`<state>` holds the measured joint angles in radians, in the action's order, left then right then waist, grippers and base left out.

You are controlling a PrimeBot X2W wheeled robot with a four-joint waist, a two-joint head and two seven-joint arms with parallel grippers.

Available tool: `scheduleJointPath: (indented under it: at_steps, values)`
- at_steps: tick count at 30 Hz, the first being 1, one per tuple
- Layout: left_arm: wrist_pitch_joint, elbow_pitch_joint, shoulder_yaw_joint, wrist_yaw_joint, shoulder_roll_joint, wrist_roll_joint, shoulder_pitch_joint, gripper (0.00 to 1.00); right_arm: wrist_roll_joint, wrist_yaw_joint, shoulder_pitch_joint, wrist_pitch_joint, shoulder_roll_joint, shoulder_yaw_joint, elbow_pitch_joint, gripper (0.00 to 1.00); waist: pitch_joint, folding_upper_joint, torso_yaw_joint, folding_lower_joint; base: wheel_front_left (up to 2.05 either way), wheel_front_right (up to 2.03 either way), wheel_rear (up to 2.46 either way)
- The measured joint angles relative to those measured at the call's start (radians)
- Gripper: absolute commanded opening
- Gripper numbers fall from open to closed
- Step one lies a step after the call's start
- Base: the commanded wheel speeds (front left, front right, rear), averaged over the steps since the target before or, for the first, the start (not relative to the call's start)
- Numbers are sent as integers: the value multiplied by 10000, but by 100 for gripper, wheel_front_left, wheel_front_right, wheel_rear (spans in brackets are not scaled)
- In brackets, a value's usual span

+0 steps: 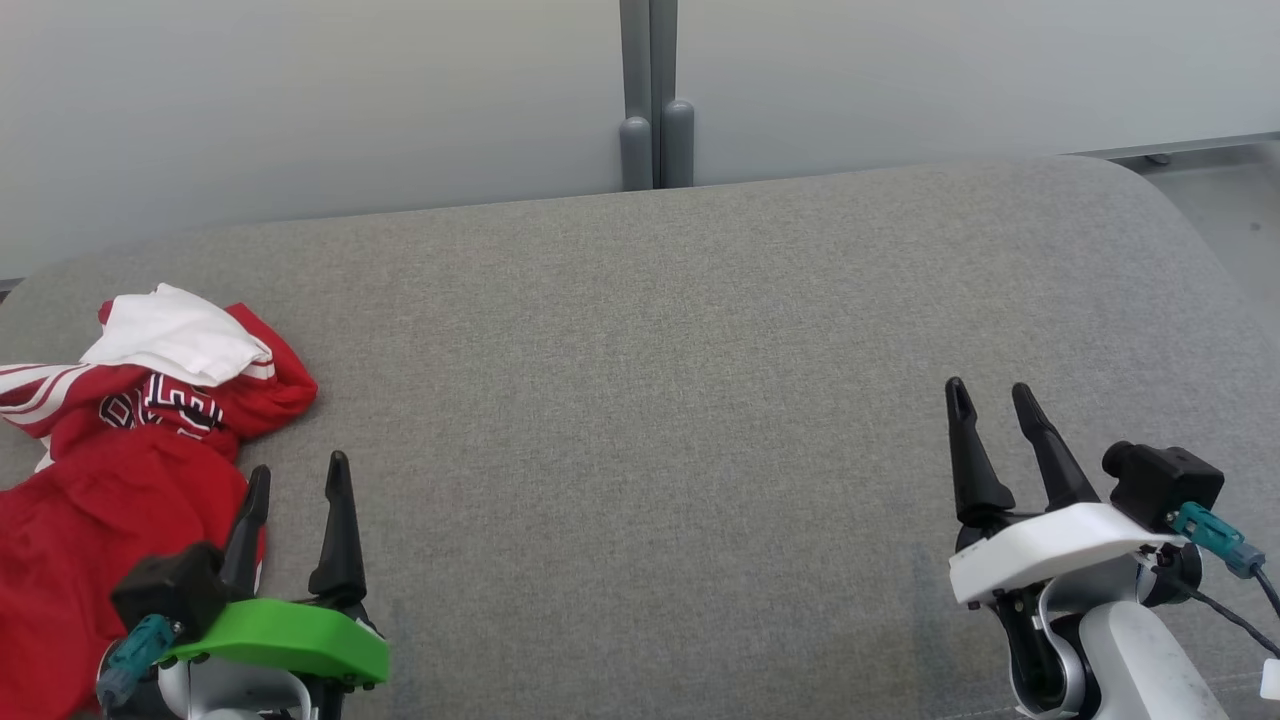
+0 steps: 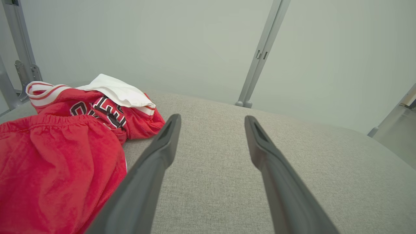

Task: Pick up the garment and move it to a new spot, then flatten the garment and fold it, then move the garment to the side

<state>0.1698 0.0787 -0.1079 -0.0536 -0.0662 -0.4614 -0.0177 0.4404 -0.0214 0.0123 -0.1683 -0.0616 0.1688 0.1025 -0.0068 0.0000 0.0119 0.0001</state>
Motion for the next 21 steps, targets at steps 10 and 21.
scheduleJointPath:
  at_steps: [10,21]
  values:
    - [351,-219,-180,-203,27,1216,-54,100,-1400,-247,-1,-353,-12,290,-151,100,-5,0,-4,0,0,0,0]
    - [706,-286,-278,-303,63,2468,-267,100,-2621,-408,-18,-704,-12,525,-144,100,-18,0,-3,0,0,0,0]
